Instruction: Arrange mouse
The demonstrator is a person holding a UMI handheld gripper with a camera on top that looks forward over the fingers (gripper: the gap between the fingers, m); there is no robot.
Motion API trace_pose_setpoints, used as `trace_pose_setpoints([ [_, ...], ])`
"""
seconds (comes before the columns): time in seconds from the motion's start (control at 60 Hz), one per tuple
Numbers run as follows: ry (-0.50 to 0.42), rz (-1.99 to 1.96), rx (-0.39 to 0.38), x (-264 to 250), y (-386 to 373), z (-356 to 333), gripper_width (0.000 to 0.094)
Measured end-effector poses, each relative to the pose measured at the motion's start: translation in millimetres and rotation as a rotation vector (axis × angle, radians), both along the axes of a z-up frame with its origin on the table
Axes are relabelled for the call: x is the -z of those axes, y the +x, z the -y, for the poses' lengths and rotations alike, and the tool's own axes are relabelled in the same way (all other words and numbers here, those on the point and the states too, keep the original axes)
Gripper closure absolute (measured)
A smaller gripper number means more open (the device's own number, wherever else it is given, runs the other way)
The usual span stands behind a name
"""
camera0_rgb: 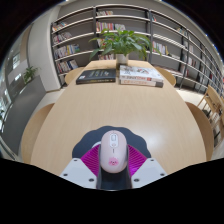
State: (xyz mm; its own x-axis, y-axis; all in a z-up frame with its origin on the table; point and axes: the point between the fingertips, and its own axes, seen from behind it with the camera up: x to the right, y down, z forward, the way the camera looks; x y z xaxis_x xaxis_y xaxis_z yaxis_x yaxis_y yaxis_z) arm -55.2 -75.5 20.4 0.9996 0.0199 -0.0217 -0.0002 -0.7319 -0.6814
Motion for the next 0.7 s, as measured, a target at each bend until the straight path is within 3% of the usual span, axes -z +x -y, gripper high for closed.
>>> trace_pose_setpoints([
  [0.133,-0.052,0.019,0.006,36,3,11,0.0546],
  [0.283,-0.036,0.012,0.023,33,3,10,0.045],
  [0.35,-0.058,-0.001,-0.006,34,-4,9,0.0282],
  [0.4,-0.071,0.014,-0.01,28,-3,15,0.0241],
  [0.5,-0.053,0.033,-0.014,-2,-3,20,0.0237],
  [0.7,0.078,0.031,0.014,-106,0,36,0.0233],
])
